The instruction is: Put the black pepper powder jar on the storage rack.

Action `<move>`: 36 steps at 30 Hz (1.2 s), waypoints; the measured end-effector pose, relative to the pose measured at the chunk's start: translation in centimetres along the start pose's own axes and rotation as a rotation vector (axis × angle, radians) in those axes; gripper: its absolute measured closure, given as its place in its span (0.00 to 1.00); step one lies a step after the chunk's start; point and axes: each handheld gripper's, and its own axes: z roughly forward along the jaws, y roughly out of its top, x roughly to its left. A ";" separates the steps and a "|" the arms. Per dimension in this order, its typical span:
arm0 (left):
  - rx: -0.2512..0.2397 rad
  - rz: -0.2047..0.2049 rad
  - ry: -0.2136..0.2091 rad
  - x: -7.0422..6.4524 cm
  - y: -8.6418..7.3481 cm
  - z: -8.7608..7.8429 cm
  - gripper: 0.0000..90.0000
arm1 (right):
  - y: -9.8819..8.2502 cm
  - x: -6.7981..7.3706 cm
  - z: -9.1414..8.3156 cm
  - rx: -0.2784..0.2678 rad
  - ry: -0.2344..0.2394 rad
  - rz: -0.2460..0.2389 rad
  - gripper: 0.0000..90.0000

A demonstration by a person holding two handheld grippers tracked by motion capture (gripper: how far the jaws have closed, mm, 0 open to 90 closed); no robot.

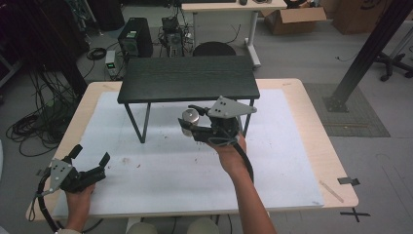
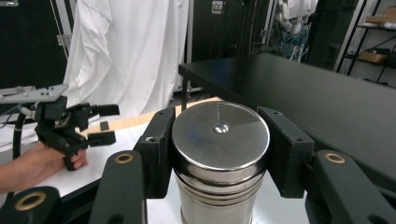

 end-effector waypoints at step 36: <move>0.003 0.000 0.001 0.0 0.0 0.0 0.00 | 7.9 -2.9 1.7 -0.020 0.004 -0.049 0.54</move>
